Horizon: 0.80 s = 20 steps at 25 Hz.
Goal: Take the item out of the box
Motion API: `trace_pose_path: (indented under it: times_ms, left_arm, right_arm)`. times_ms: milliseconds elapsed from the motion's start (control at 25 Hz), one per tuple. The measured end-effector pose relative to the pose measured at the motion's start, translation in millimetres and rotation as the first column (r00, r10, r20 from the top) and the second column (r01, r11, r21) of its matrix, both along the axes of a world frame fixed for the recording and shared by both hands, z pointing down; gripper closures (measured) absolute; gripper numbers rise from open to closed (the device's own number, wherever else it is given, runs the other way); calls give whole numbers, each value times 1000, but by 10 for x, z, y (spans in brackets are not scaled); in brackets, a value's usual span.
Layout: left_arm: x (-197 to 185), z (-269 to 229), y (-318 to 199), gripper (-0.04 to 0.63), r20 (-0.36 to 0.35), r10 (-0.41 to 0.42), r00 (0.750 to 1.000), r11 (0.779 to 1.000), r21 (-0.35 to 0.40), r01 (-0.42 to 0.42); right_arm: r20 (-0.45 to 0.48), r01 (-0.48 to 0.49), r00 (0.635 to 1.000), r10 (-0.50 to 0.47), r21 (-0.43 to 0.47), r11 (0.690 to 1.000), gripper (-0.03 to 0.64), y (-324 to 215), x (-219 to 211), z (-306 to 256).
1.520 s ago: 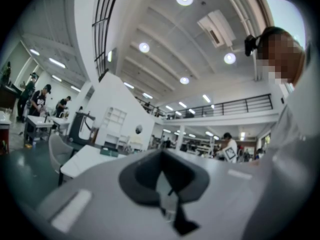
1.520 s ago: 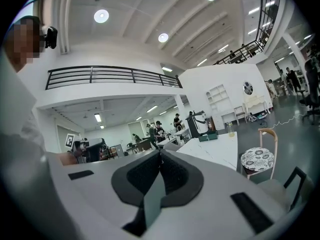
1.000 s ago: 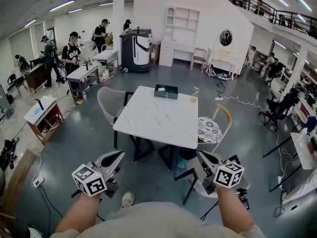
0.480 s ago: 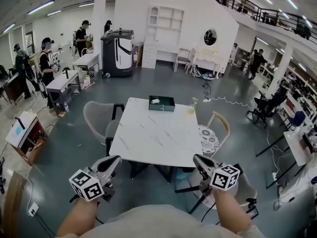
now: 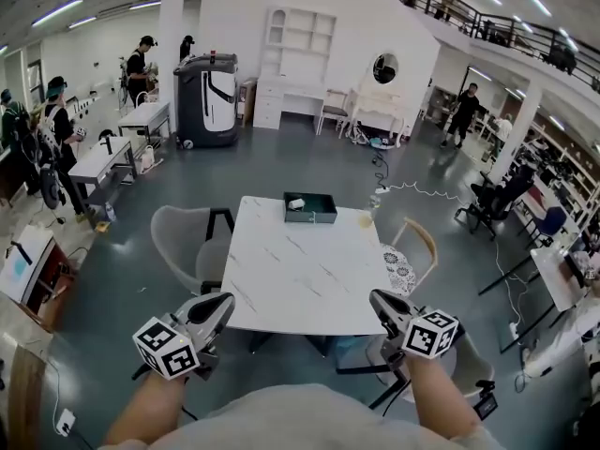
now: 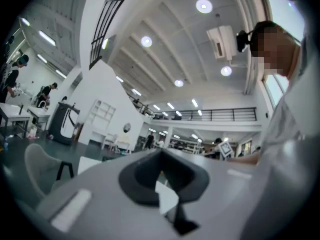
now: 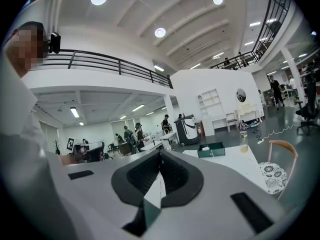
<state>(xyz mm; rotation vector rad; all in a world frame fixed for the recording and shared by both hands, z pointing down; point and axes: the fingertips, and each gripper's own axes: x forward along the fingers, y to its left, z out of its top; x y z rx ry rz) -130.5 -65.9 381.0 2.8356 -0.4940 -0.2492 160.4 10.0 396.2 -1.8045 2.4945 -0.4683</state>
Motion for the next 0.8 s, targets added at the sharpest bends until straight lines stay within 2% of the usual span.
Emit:
trace_pose_path:
  times_ms: [440,800]
  left_arm:
    - [-301,110,-471,592,-4,-15,1000,999,-31,14]
    - [-217,255,-569,591,21,-47,999,997,-64,49]
  right_arm:
    - [1,-56,998,56,-14,998,609,-469,42,-56]
    - [37,-30,999,31,-34,999,609,-733,226,138]
